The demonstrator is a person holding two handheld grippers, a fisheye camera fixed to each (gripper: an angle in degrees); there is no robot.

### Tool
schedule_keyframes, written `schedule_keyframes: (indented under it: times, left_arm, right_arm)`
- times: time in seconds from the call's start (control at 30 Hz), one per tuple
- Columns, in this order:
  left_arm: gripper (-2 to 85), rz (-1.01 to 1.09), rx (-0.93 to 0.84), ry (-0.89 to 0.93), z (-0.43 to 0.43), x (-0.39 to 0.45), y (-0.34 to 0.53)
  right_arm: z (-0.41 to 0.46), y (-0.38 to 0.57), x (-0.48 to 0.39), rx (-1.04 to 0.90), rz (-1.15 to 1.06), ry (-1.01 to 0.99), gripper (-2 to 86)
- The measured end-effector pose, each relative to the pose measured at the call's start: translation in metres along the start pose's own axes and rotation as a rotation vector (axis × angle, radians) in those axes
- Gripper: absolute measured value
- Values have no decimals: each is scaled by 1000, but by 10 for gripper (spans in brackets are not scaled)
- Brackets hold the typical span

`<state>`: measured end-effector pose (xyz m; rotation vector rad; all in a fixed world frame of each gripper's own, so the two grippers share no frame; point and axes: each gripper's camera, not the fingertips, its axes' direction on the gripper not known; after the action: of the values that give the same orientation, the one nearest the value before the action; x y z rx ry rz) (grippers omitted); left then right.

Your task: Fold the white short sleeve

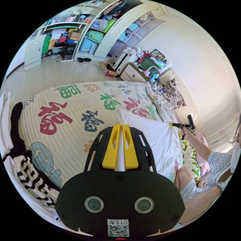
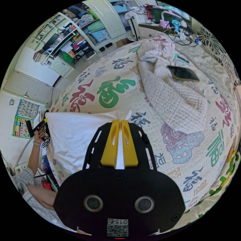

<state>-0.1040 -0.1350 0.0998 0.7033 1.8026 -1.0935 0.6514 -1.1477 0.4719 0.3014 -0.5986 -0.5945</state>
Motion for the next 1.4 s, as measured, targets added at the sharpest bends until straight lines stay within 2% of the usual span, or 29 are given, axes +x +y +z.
schedule_keyframes:
  times: [0.13,0.23,0.4,0.47,0.63,0.77,0.9,1.0,1.13,1.33,1.4]
  left_arm:
    - [63,-66,-58,6,23,-17,-6]
    - [90,-69,-18,34,3,-18,29]
    - [102,-139,-52,37,-20,-5,125]
    - [102,-189,-121,20,-11,8,167]
    - [90,-269,-63,37,2,20,215]
    - [70,-269,-36,19,6,20,227]
    - [63,-231,-44,25,16,23,232]
    - [20,-226,-50,22,23,22,237]
    - [-4,-289,17,162,24,8,255]
    - [-7,-349,158,327,-3,-5,283]
    - [-7,-345,220,344,-20,-5,290]
  right_arm:
    - [30,-32,-29,-152,26,223,63]
    - [28,-30,-64,-99,-66,308,62]
    - [43,-48,-159,-114,-335,56,63]
    - [70,-67,-232,-161,-506,-44,75]
    - [140,-97,-366,-199,-699,-106,89]
    - [186,-123,-439,-220,-717,-85,96]
    - [219,-142,-474,-270,-710,5,92]
    - [237,-153,-485,-321,-661,31,68]
    - [247,-160,-494,-355,-655,87,22]
    - [231,-154,-519,-373,-758,16,1]
    - [220,-151,-526,-362,-772,-80,0]
